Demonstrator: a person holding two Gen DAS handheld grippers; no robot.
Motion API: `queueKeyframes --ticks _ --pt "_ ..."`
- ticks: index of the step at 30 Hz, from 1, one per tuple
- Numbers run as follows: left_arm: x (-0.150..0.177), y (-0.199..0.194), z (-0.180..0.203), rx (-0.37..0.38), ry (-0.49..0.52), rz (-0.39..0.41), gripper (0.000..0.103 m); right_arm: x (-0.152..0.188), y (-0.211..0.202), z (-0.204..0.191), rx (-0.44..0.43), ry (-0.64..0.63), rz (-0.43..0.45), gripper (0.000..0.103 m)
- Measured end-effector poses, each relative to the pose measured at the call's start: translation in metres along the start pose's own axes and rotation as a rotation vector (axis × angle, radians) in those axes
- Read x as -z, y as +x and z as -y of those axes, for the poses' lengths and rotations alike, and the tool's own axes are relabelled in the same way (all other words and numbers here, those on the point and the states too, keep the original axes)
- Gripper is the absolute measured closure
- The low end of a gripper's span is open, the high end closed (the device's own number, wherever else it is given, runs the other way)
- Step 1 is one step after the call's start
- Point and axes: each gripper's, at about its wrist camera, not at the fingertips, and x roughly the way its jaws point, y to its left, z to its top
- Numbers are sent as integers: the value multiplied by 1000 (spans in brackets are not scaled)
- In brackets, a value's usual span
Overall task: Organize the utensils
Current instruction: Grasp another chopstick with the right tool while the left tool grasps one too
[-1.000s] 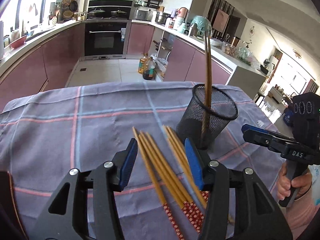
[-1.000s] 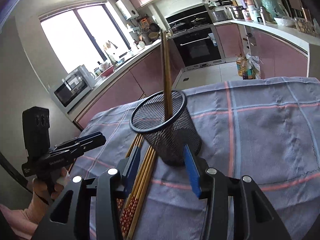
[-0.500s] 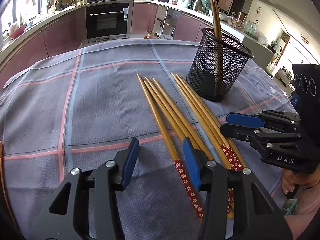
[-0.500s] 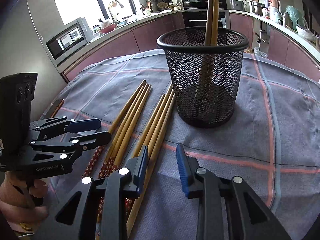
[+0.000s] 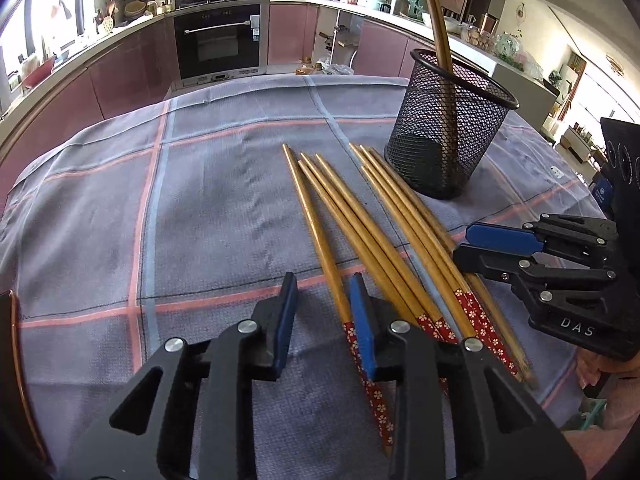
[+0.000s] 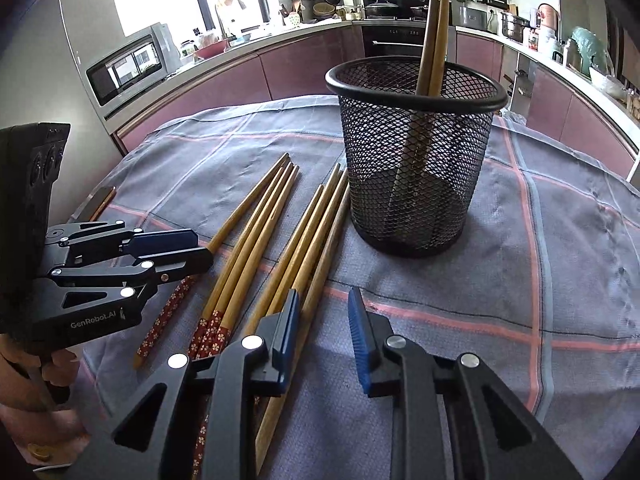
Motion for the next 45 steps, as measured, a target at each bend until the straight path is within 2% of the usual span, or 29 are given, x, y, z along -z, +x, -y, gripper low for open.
queueKeyframes --ticks 5,8,9,12,15,22,28,35,37,40,43,45 --pt "-7 6 3 -18 10 -3 73 -4 5 -6 30 -24 4 81" --pt "-12 9 3 -25 5 -4 73 -7 8 -3 20 -1 7 88" --pt "-13 10 3 -30 1 -4 77 -7 8 -1 6 14 8 93" --pt "-14 11 1 -39 -23 0 90 -6 8 4 -20 55 16 94" --pt "-12 9 -2 -28 -58 9 94 -5 5 9 -54 90 25 96" --pt "-6 -11 -6 7 -102 55 95 -4 -13 7 -122 82 64 97" --pt "7 -15 1 87 -92 20 95 -1 -13 1 -143 32 22 97" --pt "11 -7 8 83 -55 -7 95 0 -7 0 -125 6 -13 96" --pt "9 -2 9 80 -46 -23 94 -2 -5 0 -119 5 -15 92" --pt "5 1 11 73 -27 -21 92 -5 -1 2 -129 7 -22 91" --pt "-1 5 11 79 -24 -27 90 -8 3 3 -139 5 -26 91" --pt "-3 6 9 84 -32 -32 92 -9 4 4 -149 9 -26 96"
